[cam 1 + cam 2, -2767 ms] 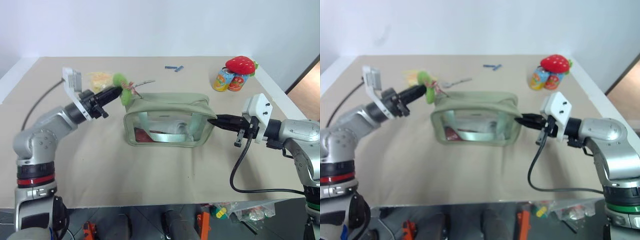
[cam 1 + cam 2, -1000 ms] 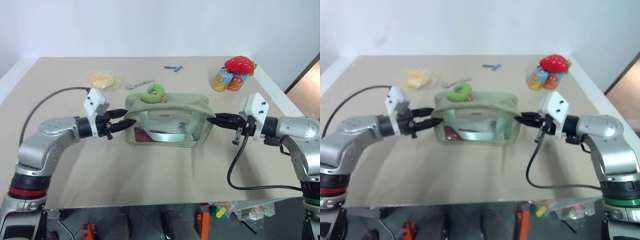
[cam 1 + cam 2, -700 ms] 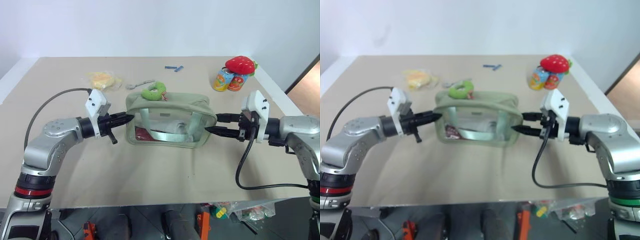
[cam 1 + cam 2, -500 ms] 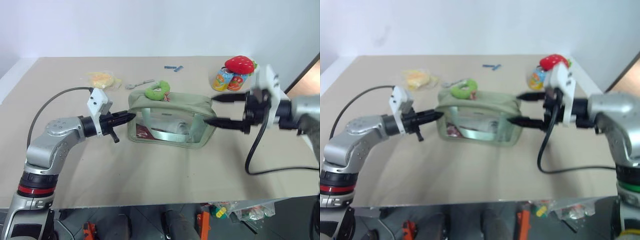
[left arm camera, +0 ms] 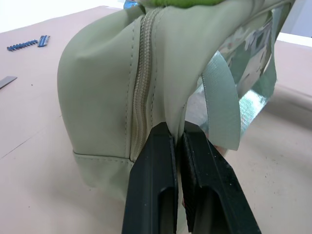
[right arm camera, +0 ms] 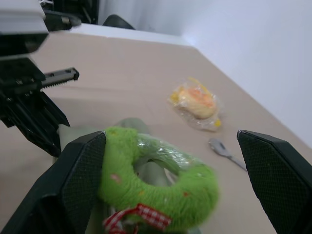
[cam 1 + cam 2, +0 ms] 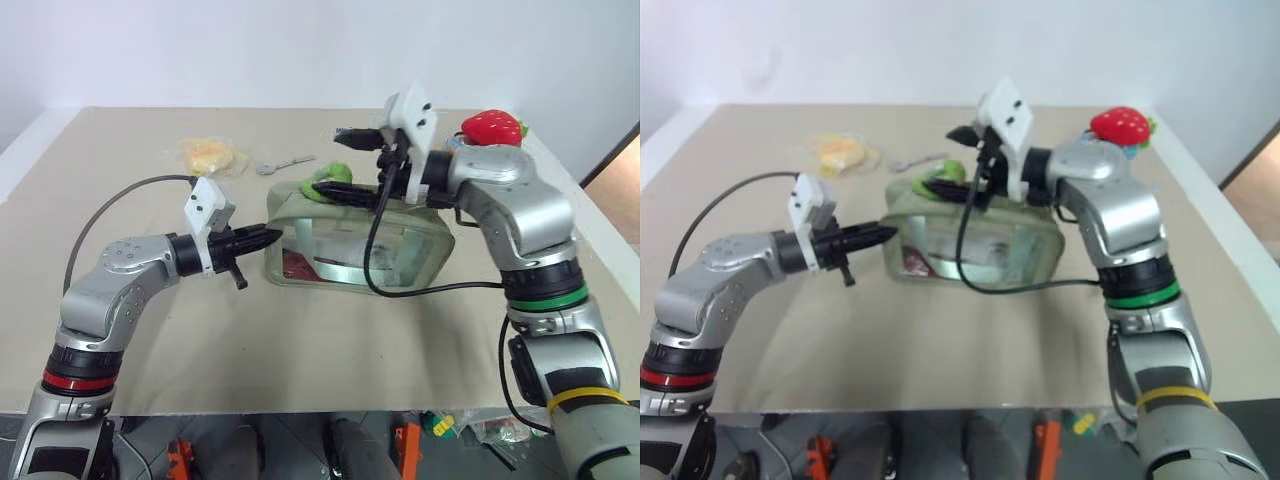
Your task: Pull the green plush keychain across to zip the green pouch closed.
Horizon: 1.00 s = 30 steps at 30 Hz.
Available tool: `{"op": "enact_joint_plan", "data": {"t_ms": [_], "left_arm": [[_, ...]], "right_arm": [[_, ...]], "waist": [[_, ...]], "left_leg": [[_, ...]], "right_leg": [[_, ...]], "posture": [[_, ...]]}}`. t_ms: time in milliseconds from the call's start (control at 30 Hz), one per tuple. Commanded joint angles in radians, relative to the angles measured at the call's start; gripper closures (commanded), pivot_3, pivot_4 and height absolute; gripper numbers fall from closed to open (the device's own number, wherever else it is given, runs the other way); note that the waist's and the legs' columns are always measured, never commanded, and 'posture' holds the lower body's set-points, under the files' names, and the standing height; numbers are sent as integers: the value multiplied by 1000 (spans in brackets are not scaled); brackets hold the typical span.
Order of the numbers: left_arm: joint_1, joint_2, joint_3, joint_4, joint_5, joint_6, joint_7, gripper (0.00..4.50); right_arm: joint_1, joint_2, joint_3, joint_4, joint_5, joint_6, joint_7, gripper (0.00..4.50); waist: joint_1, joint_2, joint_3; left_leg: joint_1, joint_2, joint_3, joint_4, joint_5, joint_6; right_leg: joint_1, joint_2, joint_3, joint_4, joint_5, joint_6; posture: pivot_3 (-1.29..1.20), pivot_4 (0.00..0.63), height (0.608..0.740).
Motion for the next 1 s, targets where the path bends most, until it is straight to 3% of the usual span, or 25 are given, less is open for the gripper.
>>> {"op": "enact_joint_plan", "data": {"t_ms": [33, 267, 367, 633, 933, 1000], "left_arm": [[6, -3, 16, -46, -12, 1, 13, 4500], [12, -5, 17, -50, -10, -1, 21, 4500], [11, -7, 15, -46, -8, -5, 21, 4500], [4, -8, 9, -35, -5, -10, 17, 4500], [6, -15, -2, -37, 2, -14, 16, 4500], [7, -16, -2, -40, 2, -13, 16, 4500]], "right_arm": [[-22, -1, -10, -9, -14, -22, 30, 41], [16, 10, 1, -9, -35, -14, 54, 41], [20, 14, 0, 2, -45, -20, 59, 878], [43, 5, 10, 3, -82, -52, 79, 3624], [25, 9, -10, 42, -116, -81, 71, 3624], [18, -2, -14, 34, -82, -12, 101, 3089]], "waist": [[1, 0, 0], [0, 0, 0], [0, 0, 0], [0, 0, 0], [0, 0, 0], [0, 0, 0]], "left_leg": [[0, 0, -1, 0, 0, 0], [1, 0, -2, 1, 1, 0], [1, 0, -2, 1, 2, 0], [1, 0, -2, 1, 3, 1], [1, 0, -3, 1, 4, 0], [1, 0, -3, 2, 4, 0]], "right_leg": [[0, 0, 0, 0, 0, 0], [1, 0, -3, 0, -1, 2], [1, 1, -3, 0, -1, 4], [1, 1, -3, 0, 0, 4], [2, 1, -3, 0, 1, 4], [2, 1, -3, 0, 1, 4]], "posture": [[0, 150, 740], [0, 150, 740], [0, 150, 740], [0, 150, 740], [0, 150, 740], [0, 150, 740]]}}
